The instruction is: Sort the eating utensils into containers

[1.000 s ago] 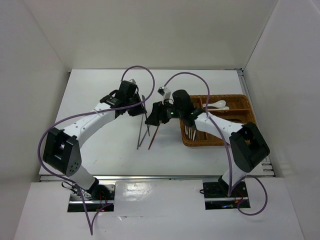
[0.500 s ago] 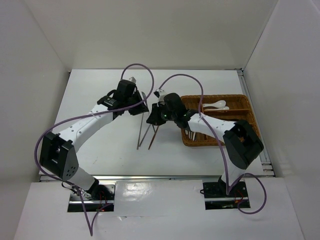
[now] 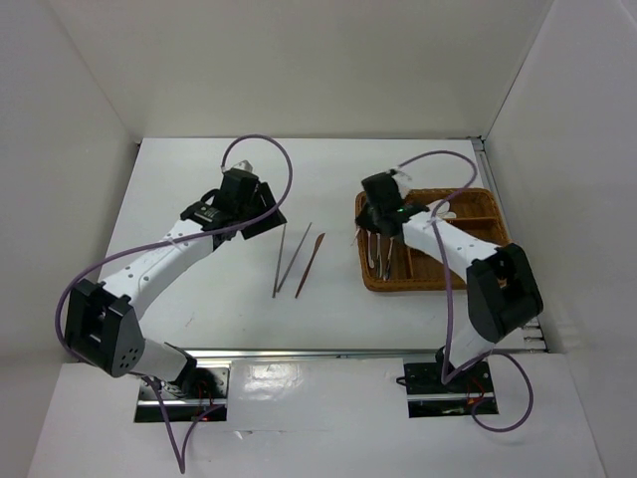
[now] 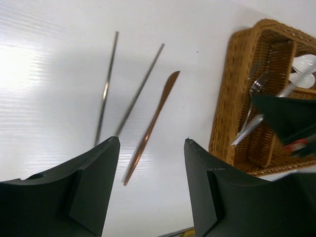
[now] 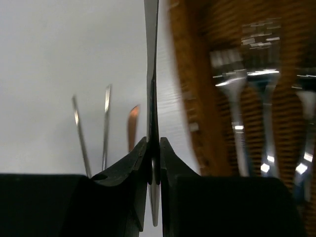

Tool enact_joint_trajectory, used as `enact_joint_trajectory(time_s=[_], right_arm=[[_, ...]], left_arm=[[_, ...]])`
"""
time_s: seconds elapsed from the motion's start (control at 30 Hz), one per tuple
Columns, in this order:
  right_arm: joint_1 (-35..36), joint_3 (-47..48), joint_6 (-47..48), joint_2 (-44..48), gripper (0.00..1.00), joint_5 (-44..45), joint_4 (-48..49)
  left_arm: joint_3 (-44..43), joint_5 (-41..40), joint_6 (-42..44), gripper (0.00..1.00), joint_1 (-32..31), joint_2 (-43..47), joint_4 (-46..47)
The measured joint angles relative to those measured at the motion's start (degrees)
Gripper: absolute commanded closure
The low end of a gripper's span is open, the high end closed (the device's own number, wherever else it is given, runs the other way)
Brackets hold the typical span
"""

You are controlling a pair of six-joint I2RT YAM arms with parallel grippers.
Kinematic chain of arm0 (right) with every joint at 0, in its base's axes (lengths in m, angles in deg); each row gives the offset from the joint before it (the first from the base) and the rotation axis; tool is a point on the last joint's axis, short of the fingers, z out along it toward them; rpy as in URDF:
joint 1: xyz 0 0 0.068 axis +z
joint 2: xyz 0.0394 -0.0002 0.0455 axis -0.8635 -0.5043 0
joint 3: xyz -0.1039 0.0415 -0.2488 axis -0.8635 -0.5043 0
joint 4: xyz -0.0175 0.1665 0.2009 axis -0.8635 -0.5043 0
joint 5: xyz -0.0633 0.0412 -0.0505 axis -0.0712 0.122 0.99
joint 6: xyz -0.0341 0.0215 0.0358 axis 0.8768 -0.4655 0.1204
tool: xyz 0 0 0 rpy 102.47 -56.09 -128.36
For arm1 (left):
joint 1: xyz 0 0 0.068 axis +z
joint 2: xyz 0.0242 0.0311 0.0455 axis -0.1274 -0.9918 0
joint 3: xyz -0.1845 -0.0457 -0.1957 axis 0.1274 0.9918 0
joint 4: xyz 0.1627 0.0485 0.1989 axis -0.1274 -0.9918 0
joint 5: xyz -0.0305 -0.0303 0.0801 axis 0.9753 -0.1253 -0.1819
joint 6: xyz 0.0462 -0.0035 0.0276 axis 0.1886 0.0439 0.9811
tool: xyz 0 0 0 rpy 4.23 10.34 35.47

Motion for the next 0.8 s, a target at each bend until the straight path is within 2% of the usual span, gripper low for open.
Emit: enact_joint_trajectory(time_s=[0.23,0.43,0.6,0.8], right_arm=[[-17.9,-1.2,-19.7,5.9,1.00,8.5,-11.9],[-27.8,-4.8,-28.8,7.8,1.00,9.1,-16.0],[-30.6,-5.1,-31.9,7.8,1.00,9.7,-17.8],[-30.8,-5.1,-32.9,6.9,0.98,9.6,-17.8]], left_arm=[[3.4,-0.8,-0.1,0.31,1.3,0.7,0.0],[4.7,-1.2,-0.1,0.31,1.3,1.1,-0.1],[4.7,-1.5,0.0,0.31,1.3,1.1,0.0],[4.7,-1.4,0.1,0.31,1.3,1.0,0.1]])
